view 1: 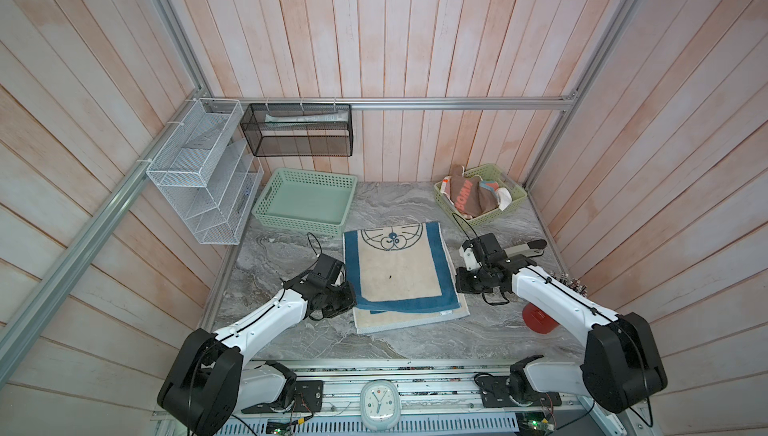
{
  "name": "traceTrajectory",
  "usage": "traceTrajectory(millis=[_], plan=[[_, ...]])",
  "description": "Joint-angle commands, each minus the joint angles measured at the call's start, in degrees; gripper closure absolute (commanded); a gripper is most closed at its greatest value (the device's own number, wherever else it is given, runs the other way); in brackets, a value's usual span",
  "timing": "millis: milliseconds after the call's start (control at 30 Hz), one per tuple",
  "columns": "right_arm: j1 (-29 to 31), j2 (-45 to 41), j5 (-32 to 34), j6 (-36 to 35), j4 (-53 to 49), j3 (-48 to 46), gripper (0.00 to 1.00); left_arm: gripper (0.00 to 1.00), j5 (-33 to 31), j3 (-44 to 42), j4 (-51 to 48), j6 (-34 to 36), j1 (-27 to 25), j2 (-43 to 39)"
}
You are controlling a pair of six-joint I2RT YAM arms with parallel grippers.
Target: Fold and stack the towels
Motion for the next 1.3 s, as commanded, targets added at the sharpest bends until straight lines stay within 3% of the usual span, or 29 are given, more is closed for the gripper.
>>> traceTrajectory(millis=[0, 133, 367, 633, 1000, 1133, 1267], plan=[[-0.23, 0.56, 0.37, 1.27, -2.94, -2.68, 0.76, 1.0, -0.91, 0.35, -1.69, 1.07, -0.05, 0.42], [-0.23, 2.1, -1.96, 1.92, -1.18, -5.2, 0.66, 1.0, -0.15, -0.26, -0.91, 1.02, -0.07, 0.94], [-0.29, 6.22, -3.24, 2.15, 0.6, -5.93, 0.65, 1.0, -0.61, 0.78, -1.57, 2.12, -0.09, 1.45], [-0.16, 3.02, -2.56, 2.14, -0.62, -3.31, 1.0, 1.0, -0.51, 1.77, -2.22, 2.42, -0.09, 1.49], [-3.05, -0.76, 1.82, -0.63, -10.08, 8.22, 1.0, 1.0, -2.62, 9.04, -8.98, 4.33, -0.01, -1.31], [-6.69, -2.16, 3.23, -3.22, -17.46, 15.23, 1.0, 1.0, -3.47, 13.76, -12.81, 4.25, -0.89, -4.42], [-7.35, -4.99, 3.47, -2.54, -19.86, 14.67, 1.0, 1.0, -3.05, 13.07, -12.82, 1.45, -4.13, -6.01]])
